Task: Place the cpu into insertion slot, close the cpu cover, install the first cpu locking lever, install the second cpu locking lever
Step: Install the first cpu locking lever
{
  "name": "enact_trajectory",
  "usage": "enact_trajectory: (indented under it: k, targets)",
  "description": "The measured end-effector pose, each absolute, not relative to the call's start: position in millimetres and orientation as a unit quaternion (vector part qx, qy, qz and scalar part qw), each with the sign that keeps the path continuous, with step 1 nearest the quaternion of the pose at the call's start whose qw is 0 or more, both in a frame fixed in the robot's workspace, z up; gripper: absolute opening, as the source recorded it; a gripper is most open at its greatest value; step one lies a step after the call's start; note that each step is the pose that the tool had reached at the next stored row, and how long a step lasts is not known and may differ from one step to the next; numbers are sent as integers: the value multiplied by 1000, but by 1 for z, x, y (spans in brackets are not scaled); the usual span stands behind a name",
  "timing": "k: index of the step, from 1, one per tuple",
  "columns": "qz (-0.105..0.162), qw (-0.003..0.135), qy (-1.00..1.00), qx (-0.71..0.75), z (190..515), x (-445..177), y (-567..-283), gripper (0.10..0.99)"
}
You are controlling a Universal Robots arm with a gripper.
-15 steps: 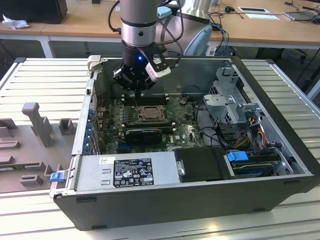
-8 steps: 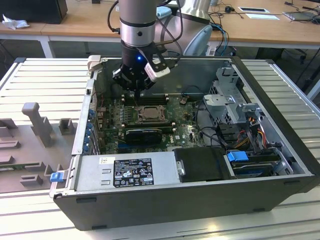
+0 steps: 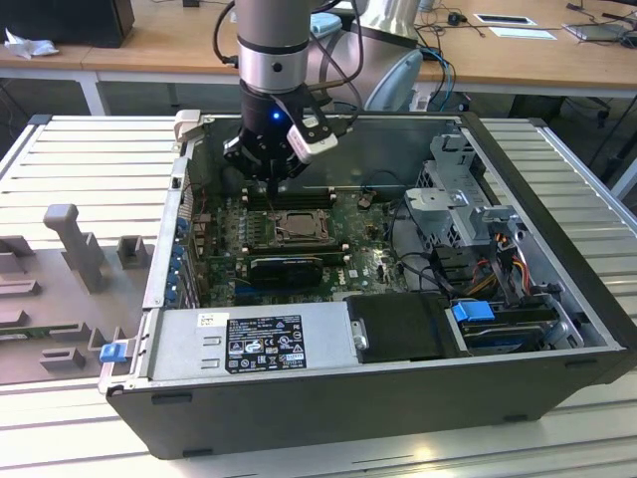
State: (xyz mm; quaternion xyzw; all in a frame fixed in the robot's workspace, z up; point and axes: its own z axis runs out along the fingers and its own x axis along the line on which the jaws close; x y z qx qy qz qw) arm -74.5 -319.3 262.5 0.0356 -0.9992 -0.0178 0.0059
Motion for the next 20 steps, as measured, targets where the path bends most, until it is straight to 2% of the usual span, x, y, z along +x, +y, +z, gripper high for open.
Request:
enact_trajectory:
  k: [20]
  targets:
    - [-18, 5, -999, 36, 262, -91, -319, 106]
